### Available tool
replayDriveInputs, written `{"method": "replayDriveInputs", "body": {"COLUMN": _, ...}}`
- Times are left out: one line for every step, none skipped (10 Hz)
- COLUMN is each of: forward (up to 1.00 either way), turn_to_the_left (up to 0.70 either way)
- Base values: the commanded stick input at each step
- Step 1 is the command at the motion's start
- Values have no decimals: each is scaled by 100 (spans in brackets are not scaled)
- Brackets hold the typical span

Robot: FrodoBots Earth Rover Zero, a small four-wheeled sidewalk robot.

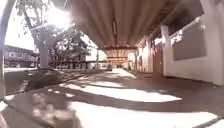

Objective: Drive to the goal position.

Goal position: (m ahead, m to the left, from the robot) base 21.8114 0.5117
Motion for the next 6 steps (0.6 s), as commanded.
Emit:
{"method": "replayDriveInputs", "body": {"forward": 70, "turn_to_the_left": 0}}
{"method": "replayDriveInputs", "body": {"forward": 70, "turn_to_the_left": 0}}
{"method": "replayDriveInputs", "body": {"forward": 70, "turn_to_the_left": 0}}
{"method": "replayDriveInputs", "body": {"forward": 70, "turn_to_the_left": 0}}
{"method": "replayDriveInputs", "body": {"forward": 70, "turn_to_the_left": 0}}
{"method": "replayDriveInputs", "body": {"forward": 70, "turn_to_the_left": 0}}
